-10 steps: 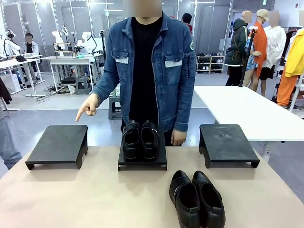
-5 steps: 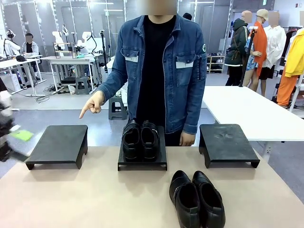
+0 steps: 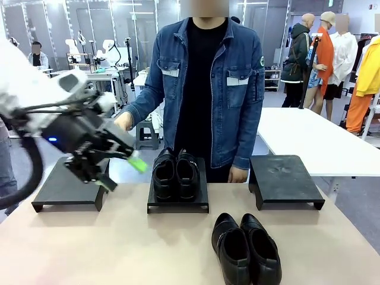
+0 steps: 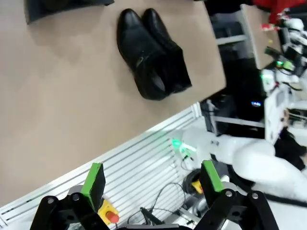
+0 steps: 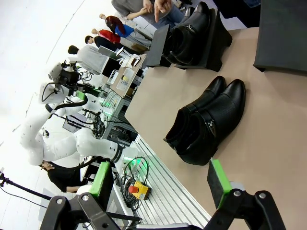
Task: Place the shoes on the stand as instructed by the person.
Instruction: Pick up another pair of Shoes and place it on the Shoes Stand indicated by the person.
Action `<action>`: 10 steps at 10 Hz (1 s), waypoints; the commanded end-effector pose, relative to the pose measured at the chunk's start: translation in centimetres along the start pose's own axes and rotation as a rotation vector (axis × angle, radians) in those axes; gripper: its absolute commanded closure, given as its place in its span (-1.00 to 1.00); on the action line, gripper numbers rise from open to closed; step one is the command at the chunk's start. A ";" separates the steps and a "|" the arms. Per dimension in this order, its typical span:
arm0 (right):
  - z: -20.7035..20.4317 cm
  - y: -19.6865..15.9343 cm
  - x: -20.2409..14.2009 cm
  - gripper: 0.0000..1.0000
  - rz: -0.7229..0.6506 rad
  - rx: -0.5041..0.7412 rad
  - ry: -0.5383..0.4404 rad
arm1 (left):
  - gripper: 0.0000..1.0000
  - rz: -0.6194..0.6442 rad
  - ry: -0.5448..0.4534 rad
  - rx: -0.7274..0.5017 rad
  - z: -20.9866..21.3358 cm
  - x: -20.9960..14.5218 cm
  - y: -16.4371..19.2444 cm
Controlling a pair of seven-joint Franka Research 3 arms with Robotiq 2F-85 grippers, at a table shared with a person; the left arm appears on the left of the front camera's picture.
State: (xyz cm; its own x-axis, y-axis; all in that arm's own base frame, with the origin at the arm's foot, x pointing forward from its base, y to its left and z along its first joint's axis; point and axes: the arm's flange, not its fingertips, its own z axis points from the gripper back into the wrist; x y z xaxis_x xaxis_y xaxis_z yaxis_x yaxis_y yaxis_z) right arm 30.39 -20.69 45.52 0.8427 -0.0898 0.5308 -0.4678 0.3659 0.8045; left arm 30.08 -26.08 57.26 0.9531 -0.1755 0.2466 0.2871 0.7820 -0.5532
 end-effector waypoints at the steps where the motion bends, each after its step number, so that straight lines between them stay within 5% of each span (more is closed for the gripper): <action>1: 0.2 0.1 -0.1 -1.00 0.012 0.007 -0.008 | -1.00 0.058 -0.005 0.152 -4.0 2.8 -3.2; 5: 0.2 0.1 -0.1 -1.00 0.012 0.007 -0.008 | -1.00 0.019 0.073 0.265 -13.1 5.3 -10.5; 10: 0.2 0.1 -0.1 -1.00 0.012 0.007 -0.008 | -1.00 0.032 0.053 0.397 -22.9 5.0 -15.2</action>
State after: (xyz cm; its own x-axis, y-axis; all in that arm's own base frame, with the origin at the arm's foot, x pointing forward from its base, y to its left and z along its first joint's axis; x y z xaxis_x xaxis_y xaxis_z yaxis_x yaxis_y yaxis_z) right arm 30.35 -20.73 45.53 0.8426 -0.0907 0.5308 -0.4672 0.3670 0.8044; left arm 31.85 -49.37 48.84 0.9620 -0.2123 0.1715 0.2468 0.9449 -0.2148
